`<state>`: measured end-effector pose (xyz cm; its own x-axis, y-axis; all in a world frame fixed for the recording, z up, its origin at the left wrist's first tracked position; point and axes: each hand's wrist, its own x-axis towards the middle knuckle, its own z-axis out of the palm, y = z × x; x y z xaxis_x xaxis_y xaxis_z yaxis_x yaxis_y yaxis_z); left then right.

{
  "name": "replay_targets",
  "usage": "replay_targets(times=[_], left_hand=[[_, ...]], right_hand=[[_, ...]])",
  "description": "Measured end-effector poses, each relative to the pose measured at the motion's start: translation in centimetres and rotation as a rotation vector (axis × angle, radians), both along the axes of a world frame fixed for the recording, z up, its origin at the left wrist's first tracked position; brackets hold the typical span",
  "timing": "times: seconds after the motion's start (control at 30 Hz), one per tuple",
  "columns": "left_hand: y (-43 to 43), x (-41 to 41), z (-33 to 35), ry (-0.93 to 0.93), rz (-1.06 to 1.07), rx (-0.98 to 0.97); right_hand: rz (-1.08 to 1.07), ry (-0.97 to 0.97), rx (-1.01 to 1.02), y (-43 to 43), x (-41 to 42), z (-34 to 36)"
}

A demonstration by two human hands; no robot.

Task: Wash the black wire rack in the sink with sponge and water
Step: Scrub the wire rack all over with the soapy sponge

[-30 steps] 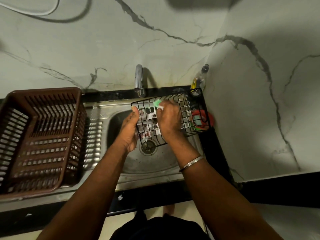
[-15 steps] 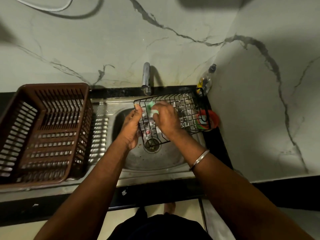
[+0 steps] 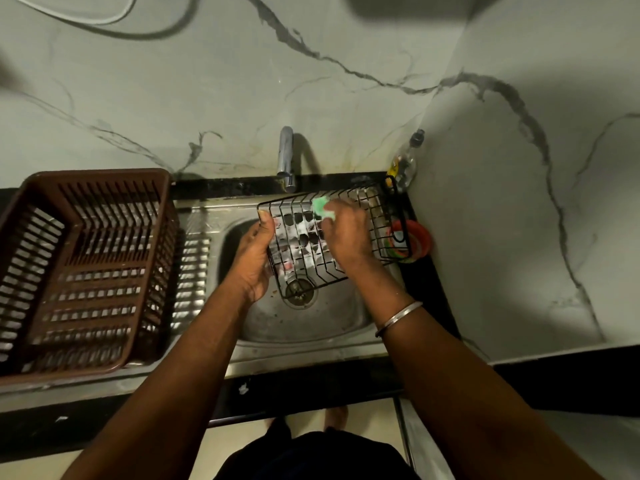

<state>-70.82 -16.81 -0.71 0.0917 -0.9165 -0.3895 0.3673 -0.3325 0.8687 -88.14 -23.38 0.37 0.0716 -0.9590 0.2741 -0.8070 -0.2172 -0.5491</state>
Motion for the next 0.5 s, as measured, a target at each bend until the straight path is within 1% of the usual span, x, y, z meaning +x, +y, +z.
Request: replay_targets(times=[0.07,0.1,0.2,0.23,0.3,0.33,0.37,0.43,0.47,0.5], left_hand=[[0.0,0.0,0.2,0.006,0.002,-0.009],[-0.1,0.0,0.3,0.006,0.005,-0.007],[-0.1,-0.2,0.6,-0.013,0.004,-0.011],[-0.1,-0.2,0.6,-0.017,0.0,-0.013],[-0.2,-0.2,0.6,-0.015,0.011,-0.002],[-0.1,-0.3,0.7,-0.012,0.017,0.005],[-0.1,-0.3,0.6,-0.009,0.024,0.008],[-0.1,-0.3,0.6,-0.02,0.027,0.01],[-0.1,-0.3,0.6,-0.028,0.023,0.006],[-0.1,-0.3,0.6,-0.029,0.018,-0.003]], right_hand=[[-0.148,-0.068,0.018,-0.7,-0.7,0.0],[-0.144,-0.059,0.008,-0.7,-0.5,0.0],[0.091,0.03,-0.012,0.1,0.4,-0.1],[0.098,0.014,-0.003,0.0,0.1,-0.1],[-0.048,-0.054,0.012,-0.4,-0.7,-0.1],[-0.074,-0.054,0.008,-0.4,-0.6,-0.1],[-0.008,-0.005,0.003,-0.1,-0.1,-0.1],[0.227,0.097,0.052,1.1,1.1,-0.2],[0.29,0.104,0.083,1.4,1.3,-0.2],[0.269,0.088,0.098,1.3,1.2,-0.3]])
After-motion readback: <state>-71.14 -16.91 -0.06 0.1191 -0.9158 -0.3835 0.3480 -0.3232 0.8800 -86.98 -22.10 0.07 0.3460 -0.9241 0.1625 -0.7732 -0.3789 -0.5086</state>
